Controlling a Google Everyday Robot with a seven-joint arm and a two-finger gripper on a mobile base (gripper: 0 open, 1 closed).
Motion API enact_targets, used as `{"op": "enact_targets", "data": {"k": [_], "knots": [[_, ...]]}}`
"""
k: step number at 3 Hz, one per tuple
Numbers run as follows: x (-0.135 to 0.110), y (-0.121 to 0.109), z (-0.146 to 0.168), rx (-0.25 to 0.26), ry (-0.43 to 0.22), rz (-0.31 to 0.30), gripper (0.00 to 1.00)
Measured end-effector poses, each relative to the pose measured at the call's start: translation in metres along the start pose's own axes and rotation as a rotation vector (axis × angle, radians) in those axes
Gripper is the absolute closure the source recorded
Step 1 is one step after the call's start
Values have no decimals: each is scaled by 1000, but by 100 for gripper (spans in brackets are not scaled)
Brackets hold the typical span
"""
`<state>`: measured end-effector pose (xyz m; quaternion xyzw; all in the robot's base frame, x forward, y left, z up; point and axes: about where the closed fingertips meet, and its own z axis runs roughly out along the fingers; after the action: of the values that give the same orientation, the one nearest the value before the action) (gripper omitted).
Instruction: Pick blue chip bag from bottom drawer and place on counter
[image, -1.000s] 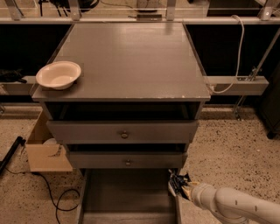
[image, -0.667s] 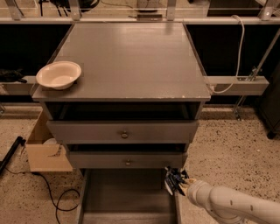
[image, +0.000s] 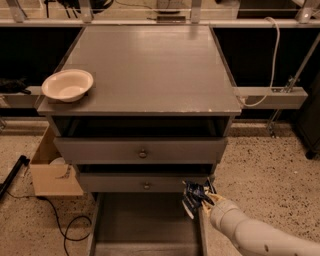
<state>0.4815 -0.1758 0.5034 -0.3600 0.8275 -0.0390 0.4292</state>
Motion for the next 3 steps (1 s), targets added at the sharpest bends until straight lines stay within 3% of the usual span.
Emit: {"op": "enact_targets", "data": {"k": [2, 3], "knots": [[-47, -26, -68, 120, -94, -83, 100], [-44, -25, -65, 115, -88, -78, 100]]}}
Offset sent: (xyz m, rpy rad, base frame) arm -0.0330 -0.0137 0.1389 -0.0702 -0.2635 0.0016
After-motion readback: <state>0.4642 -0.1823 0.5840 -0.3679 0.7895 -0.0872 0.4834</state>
